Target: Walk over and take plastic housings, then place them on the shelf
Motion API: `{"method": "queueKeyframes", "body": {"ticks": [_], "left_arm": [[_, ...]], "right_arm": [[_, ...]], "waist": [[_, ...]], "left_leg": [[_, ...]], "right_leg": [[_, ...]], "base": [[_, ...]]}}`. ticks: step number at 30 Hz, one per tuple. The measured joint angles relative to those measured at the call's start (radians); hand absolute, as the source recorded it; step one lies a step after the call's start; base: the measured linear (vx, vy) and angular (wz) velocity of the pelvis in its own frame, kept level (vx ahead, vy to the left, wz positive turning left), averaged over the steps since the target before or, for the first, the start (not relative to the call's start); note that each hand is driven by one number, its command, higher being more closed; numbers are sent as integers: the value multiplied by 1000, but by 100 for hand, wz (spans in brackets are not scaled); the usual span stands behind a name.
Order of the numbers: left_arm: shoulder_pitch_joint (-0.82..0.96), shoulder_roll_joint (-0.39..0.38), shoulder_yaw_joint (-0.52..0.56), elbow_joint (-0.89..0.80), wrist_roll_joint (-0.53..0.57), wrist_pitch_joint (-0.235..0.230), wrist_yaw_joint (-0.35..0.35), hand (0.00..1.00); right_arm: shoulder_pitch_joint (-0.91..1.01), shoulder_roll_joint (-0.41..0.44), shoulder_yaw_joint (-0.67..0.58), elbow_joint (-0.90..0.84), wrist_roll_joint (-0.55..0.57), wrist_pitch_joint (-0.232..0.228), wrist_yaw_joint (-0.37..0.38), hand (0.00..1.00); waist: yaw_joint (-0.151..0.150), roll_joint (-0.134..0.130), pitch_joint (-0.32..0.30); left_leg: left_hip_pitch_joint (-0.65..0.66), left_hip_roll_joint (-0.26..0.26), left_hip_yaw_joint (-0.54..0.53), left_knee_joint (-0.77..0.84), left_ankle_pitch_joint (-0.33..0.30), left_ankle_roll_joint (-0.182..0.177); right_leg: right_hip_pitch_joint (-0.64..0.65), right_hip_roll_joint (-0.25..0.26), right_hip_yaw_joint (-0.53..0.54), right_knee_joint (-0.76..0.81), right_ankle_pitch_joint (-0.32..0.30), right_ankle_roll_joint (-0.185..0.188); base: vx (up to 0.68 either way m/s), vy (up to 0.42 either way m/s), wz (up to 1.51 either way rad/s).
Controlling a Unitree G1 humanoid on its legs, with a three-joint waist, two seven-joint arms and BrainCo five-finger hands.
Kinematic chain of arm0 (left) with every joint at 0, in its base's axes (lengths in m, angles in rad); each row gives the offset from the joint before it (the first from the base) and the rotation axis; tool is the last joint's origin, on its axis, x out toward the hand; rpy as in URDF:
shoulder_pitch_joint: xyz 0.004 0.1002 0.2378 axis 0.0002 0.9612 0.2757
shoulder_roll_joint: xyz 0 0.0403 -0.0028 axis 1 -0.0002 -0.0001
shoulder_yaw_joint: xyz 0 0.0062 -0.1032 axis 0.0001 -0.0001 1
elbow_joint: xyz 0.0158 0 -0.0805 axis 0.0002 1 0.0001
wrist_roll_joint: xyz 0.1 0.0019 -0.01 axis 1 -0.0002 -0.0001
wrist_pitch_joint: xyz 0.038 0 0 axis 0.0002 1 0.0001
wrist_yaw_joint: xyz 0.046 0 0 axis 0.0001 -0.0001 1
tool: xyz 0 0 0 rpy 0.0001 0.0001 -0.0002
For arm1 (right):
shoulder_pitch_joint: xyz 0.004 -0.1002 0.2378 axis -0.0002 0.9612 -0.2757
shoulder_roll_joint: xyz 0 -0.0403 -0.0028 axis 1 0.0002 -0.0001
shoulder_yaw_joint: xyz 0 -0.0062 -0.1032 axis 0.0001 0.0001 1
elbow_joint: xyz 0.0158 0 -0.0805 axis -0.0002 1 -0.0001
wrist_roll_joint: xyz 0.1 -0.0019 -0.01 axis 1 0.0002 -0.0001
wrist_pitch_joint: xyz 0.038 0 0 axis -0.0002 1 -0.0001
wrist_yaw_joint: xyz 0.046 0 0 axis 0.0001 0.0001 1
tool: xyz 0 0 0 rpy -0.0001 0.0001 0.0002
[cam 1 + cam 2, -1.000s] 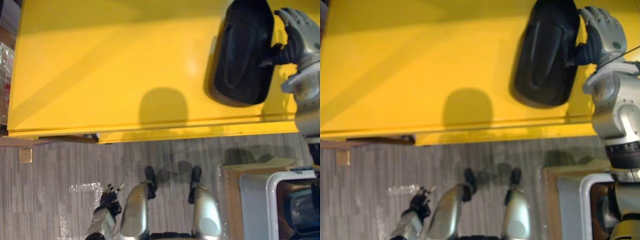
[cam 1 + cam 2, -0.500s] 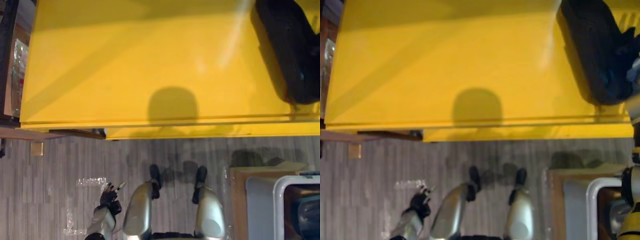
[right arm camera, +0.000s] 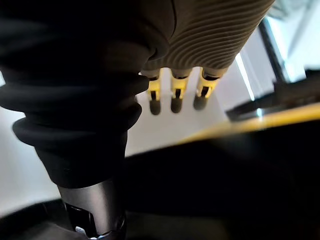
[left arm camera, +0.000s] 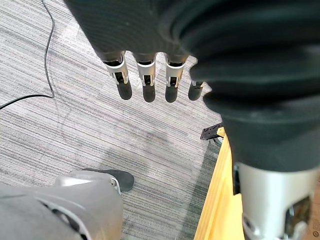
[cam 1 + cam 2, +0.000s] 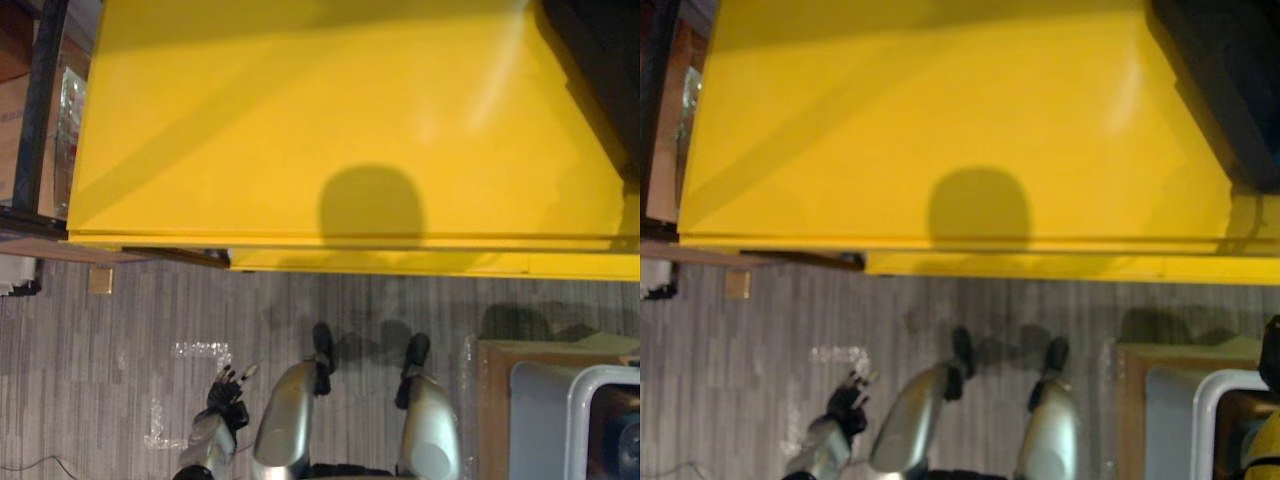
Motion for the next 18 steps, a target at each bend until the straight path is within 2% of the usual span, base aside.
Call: {"method": "queueKeyframes", "body": {"ticks": [4, 6, 10, 14, 17, 18], "left_arm": [[8, -7, 3, -11, 8, -11, -6, 0], [9, -7, 6, -19, 9, -12, -9, 0], [18, -5, 25, -48, 25, -33, -9, 0], [28, 3, 50, -48, 59, -40, -8, 0], [42, 8, 67, -58, 93, -52, -7, 0], [44, 9, 72, -63, 95, -55, -7, 0]], "right_arm": [[96, 14, -111, -208, -8, -100, -65, 0], [152, 14, -178, -319, -51, -133, -90, 0], [243, 18, -252, -476, -124, -150, -133, 0], [379, 40, -352, -589, -161, -178, -158, 0], [527, 45, -473, -690, -183, -203, -166, 0], [553, 46, -495, -709, -189, -211, -162, 0]], "waist": [[-4, 0, 0], [-9, -1, 1], [-33, -13, 5], [-58, -54, 9], [-71, -109, 6], [-78, -119, 7]], "left_leg": [[10, 0, 3, -5, 1, 0], [30, -1, 5, -12, 0, 0], [43, 3, 13, -14, -1, -1], [42, 20, 30, -13, -3, -5], [47, 38, 51, -11, -10, -14], [49, 40, 52, -11, -11, -16]], "right_leg": [[6, 0, 1, -1, 0, -1], [23, -1, 2, -6, 0, -1], [38, 3, 7, -17, 2, 0], [40, 23, 23, -49, 23, -4], [44, 42, 40, -74, 37, -8], [47, 44, 41, -79, 39, -9]], "base": [[30, 15, -2], [24, 31, -3], [-1, 30, -6], [1, 17, -17], [27, 2, -22], [32, 2, -7]]}}
